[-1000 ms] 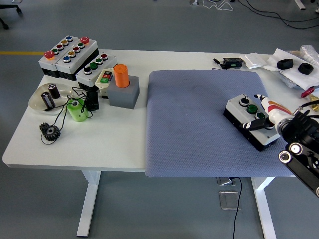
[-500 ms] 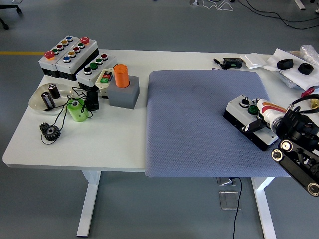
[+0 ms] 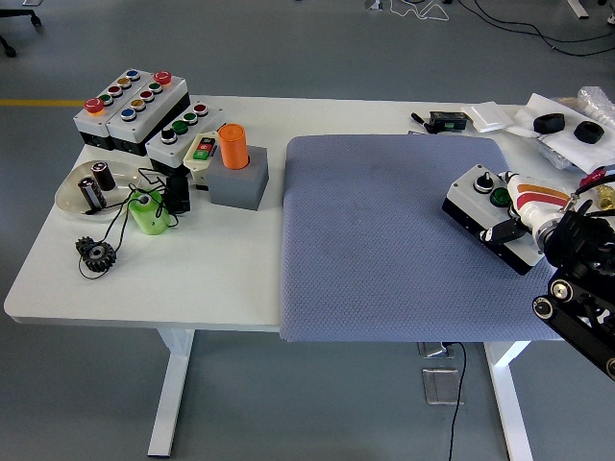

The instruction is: Pick up the button,place it on the desk,press the button,press the button

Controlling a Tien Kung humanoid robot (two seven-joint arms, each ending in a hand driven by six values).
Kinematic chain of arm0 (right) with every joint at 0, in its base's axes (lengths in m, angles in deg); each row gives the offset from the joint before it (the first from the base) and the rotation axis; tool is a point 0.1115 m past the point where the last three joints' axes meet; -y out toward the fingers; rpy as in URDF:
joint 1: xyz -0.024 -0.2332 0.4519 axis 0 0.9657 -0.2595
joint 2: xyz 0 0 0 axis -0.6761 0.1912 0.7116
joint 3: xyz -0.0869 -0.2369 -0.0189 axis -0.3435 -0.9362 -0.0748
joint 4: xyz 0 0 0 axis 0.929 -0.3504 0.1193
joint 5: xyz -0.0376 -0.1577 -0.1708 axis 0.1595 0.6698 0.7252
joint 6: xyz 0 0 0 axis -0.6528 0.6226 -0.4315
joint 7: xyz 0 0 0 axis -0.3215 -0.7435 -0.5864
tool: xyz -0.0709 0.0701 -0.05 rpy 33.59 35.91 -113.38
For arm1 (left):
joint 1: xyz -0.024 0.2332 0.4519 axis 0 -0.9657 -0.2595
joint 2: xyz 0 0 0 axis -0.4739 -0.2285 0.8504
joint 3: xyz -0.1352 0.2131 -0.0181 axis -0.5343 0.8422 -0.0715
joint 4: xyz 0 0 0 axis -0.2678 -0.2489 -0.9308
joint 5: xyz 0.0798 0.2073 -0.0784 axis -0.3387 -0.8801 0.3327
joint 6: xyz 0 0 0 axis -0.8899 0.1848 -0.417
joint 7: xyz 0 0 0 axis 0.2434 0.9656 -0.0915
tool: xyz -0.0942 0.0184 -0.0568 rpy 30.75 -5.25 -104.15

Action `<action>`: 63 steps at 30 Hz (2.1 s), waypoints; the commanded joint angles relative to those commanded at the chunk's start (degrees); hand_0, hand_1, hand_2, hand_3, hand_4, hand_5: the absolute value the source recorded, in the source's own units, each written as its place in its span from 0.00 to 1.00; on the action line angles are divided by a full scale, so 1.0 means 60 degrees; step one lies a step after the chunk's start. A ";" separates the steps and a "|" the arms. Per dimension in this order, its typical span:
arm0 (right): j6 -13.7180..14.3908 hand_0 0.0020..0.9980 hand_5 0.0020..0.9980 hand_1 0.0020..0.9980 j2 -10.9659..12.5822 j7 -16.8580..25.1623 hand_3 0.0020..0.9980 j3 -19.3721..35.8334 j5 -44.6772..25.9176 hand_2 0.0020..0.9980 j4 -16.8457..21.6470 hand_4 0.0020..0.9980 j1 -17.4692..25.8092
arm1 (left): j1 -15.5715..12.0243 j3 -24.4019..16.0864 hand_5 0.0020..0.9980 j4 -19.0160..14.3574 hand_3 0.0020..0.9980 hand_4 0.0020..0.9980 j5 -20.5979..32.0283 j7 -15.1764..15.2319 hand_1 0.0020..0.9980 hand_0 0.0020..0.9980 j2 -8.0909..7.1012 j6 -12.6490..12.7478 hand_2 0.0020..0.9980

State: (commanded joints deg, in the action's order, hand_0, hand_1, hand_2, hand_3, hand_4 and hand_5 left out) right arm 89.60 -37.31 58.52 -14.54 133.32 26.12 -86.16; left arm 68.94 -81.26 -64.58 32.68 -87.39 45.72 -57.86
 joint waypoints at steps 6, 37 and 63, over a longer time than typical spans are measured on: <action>0.1055 0.00 0.10 0.00 0.0283 0.1745 0.23 -0.0498 0.0237 0.09 0.0163 0.51 -0.0219 | 0.0052 0.0006 1.00 0.0000 0.50 0.32 0.0068 0.0010 0.70 0.65 0.0004 0.0016 0.69; -0.1098 0.08 0.14 0.00 0.0828 0.6175 0.34 -0.3202 0.1415 0.16 -0.0197 0.49 -0.1673 | 0.0155 0.0109 1.00 0.0000 0.50 0.32 0.0205 0.0014 0.70 0.65 0.0010 0.0024 0.69; -0.3118 1.00 0.39 0.81 0.1248 0.5308 1.00 -0.1788 0.1171 0.95 0.0597 0.97 -0.1036 | 0.0067 -0.0043 1.00 0.0000 0.50 0.32 -0.0097 -0.0083 0.70 0.65 0.0022 0.0000 0.69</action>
State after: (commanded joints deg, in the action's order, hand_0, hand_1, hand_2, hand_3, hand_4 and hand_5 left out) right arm 70.89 -29.82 90.37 -25.27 140.34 29.71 -92.37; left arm 69.34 -81.52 -64.58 32.10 -87.89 45.86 -57.86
